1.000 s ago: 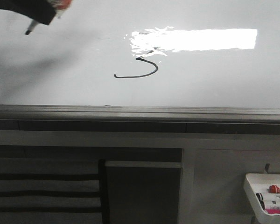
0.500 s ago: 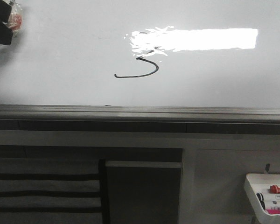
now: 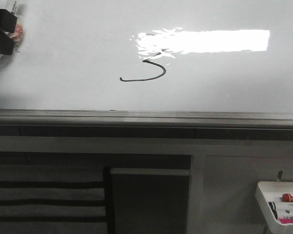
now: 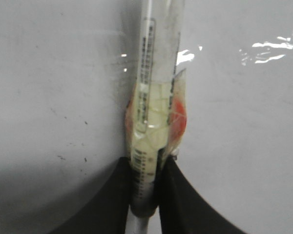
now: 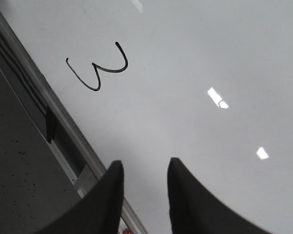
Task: Write number 3 on whiteboard
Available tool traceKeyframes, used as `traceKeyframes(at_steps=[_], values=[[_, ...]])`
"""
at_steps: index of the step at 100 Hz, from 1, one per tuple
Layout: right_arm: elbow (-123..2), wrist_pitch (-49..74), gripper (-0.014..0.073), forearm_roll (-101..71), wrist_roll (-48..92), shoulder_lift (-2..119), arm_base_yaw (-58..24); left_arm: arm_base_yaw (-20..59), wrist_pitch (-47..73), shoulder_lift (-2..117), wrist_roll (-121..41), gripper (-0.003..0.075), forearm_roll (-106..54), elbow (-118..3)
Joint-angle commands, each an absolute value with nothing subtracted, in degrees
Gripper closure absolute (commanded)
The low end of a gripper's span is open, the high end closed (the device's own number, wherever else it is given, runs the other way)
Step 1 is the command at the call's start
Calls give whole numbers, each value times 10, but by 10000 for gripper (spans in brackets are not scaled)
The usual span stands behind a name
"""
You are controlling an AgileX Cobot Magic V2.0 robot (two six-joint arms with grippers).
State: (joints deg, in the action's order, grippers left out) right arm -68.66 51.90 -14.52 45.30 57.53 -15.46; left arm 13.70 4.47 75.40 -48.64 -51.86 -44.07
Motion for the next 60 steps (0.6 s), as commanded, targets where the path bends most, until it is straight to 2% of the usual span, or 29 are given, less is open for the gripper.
traceKeyframes(at_steps=[1, 60], values=[[-702, 484, 406, -149, 452, 571, -151, 136, 15, 739, -481, 728, -529, -456], [-702, 475, 406, -149, 452, 571, -151, 136, -8, 739, -481, 725, -535, -456]])
